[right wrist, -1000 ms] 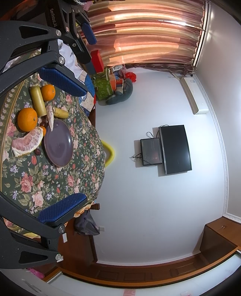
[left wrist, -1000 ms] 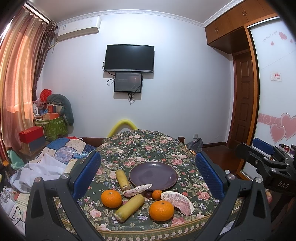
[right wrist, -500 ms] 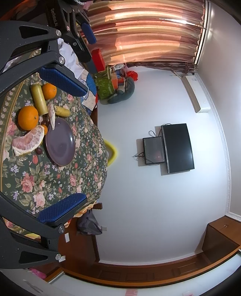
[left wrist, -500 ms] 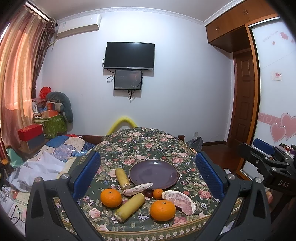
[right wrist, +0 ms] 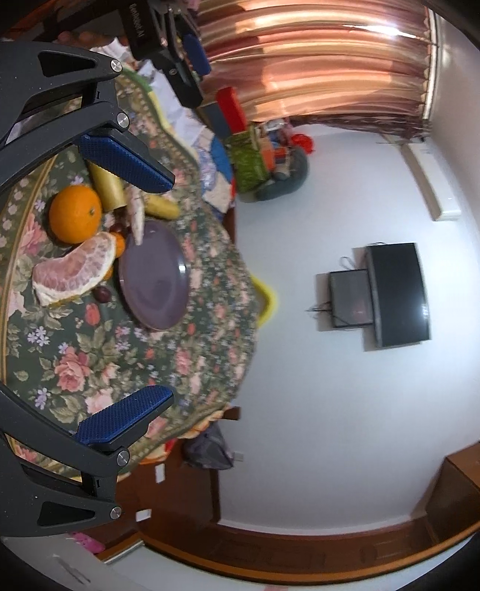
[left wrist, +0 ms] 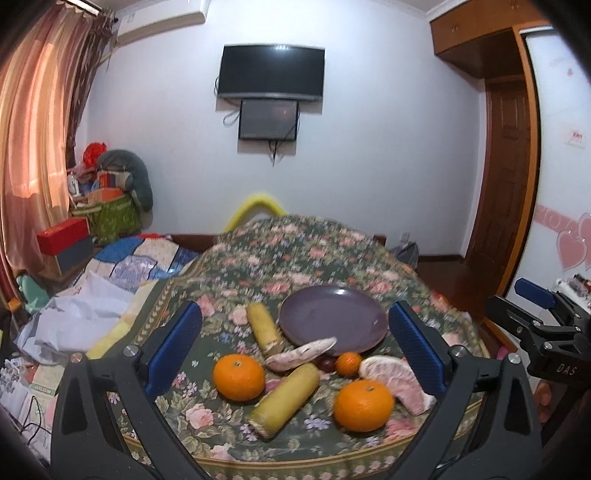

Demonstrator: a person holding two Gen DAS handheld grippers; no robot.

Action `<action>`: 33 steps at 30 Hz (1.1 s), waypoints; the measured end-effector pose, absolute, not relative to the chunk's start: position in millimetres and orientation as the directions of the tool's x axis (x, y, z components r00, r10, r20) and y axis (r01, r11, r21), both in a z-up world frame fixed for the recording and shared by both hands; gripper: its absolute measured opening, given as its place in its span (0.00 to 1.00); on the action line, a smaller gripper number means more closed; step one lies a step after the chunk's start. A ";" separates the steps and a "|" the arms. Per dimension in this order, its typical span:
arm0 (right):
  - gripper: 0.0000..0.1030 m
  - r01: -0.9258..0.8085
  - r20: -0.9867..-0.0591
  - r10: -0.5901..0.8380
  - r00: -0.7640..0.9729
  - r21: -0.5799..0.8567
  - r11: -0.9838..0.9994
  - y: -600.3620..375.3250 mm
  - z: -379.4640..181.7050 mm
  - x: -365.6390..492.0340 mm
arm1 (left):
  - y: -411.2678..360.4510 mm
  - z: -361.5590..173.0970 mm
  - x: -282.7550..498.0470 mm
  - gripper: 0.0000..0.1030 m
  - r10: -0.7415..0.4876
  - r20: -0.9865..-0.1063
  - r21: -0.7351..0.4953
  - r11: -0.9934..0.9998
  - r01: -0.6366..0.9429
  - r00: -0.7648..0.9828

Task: Organize fruits
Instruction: 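Grasp the pink pomelo segment with the right tool while the left tool grasps a large orange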

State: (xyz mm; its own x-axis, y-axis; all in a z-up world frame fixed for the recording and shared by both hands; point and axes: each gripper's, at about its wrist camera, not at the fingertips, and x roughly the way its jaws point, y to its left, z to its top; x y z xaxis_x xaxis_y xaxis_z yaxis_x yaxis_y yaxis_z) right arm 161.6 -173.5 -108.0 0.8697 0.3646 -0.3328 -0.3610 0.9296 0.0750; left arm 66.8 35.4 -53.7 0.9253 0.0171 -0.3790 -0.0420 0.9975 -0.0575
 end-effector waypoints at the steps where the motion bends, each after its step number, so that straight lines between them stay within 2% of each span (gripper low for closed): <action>1: 0.99 -0.364 -0.349 0.366 0.862 0.076 0.928 -172.4 -112.1 165.7 | 37.7 -59.2 71.7 0.95 0.020 -0.399 -0.053 0.998 -0.044 0.917; 4: 0.91 -0.374 -0.412 0.373 0.831 0.082 0.924 -167.8 -125.4 178.0 | 42.8 -74.4 83.5 0.86 0.029 -0.444 -0.041 0.998 -0.053 0.895; 8: 0.81 -0.386 -0.485 0.380 0.788 0.093 0.918 -163.8 -144.4 191.9 | 50.2 -99.0 97.5 0.83 0.020 -0.516 -0.036 0.998 -0.045 0.857; 10: 0.68 -0.396 -0.521 0.388 0.760 0.101 0.913 -162.0 -153.1 198.6 | 54.1 -109.2 103.6 0.81 0.012 -0.546 -0.042 0.998 -0.042 0.837; 13: 0.60 -0.407 -0.574 0.390 0.720 0.106 0.907 -160.9 -167.5 207.6 | 63.0 -123.3 111.3 0.72 0.009 -0.589 -0.059 0.997 -0.055 0.808; 15: 0.58 -0.413 -0.602 0.396 0.694 0.118 0.903 -162.8 -176.9 210.0 | 70.3 -132.6 116.9 0.67 0.016 -0.616 -0.071 0.995 -0.075 0.788; 33: 0.58 -0.472 -0.691 0.470 0.550 0.207 0.857 -151.2 -209.0 227.9 | 83.5 -165.9 151.2 0.67 0.037 -0.709 -0.080 0.988 -0.133 0.704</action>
State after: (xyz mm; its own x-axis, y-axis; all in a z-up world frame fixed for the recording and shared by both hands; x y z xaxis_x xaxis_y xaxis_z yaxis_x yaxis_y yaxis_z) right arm 227.9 -151.2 -209.0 0.5497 0.4700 -0.6906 -0.4720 0.8569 0.2074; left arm 151.2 83.5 -165.9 0.7044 0.0374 -0.7088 -0.1332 0.9878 -0.0802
